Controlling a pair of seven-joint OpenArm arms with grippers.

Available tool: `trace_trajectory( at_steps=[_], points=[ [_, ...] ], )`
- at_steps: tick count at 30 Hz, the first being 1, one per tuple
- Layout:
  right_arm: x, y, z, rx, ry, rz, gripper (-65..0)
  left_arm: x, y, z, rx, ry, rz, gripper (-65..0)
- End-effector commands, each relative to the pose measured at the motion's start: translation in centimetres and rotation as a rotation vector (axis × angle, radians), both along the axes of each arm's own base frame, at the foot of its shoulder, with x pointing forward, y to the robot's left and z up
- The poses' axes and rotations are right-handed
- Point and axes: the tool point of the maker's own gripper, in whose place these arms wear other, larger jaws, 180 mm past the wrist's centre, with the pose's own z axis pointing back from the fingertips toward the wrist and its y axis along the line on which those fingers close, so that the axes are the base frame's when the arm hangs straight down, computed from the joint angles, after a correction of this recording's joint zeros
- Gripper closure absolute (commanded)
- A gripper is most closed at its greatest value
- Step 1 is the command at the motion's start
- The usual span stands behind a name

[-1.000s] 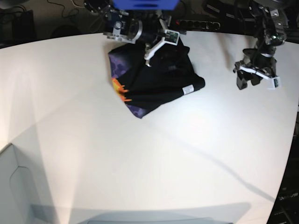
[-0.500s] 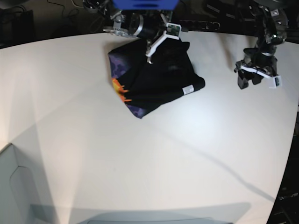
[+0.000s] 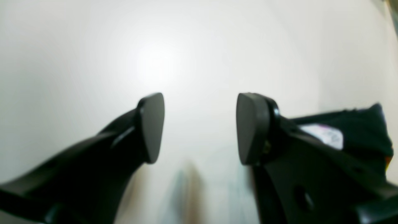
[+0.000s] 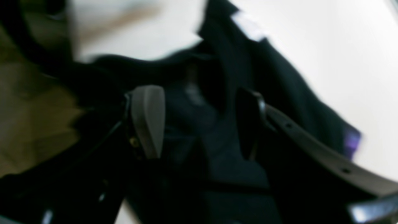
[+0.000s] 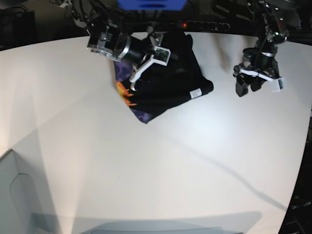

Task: Fold the T-shirt properly
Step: 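Pull the bundle's corner with the right gripper, rotating the shirt, then grasp the bundle's side with the left gripper and drag it flat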

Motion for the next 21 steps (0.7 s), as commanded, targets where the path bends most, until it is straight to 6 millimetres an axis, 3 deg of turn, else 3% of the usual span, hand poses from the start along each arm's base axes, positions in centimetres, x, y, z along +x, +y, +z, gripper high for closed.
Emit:
trace_trajectory(
  at_steps=[1, 7, 11, 18, 21],
  points=[
    [-0.3, 0.9, 1.4, 0.066, -0.008, 0.014, -36.5, 0.2, -0.5, 0.8, -0.007, -0.032, -0.017, -35.7],
    [0.9, 0.9, 1.9, 0.065, -0.039, 0.012, -36.5, 0.2, -1.7, 0.5, -0.033, -0.026, -0.038, -35.7],
    [2.9, 0.5, 2.8, 0.085, -0.066, -0.046, -36.5, 0.2, -2.5, 0.3, -0.046, -0.020, -0.055, -35.7],
    [8.4, -3.7, 2.4, 0.070, -0.070, -0.268, -36.5, 0.3, -4.7, -0.2, -0.077, -0.008, -0.104, -35.7],
    [9.2, -5.3, 1.7, 0.041, -0.055, -0.325, -36.5, 0.4, -6.4, -0.5, -0.099, 0.000, -0.144, -35.7]
  ],
)
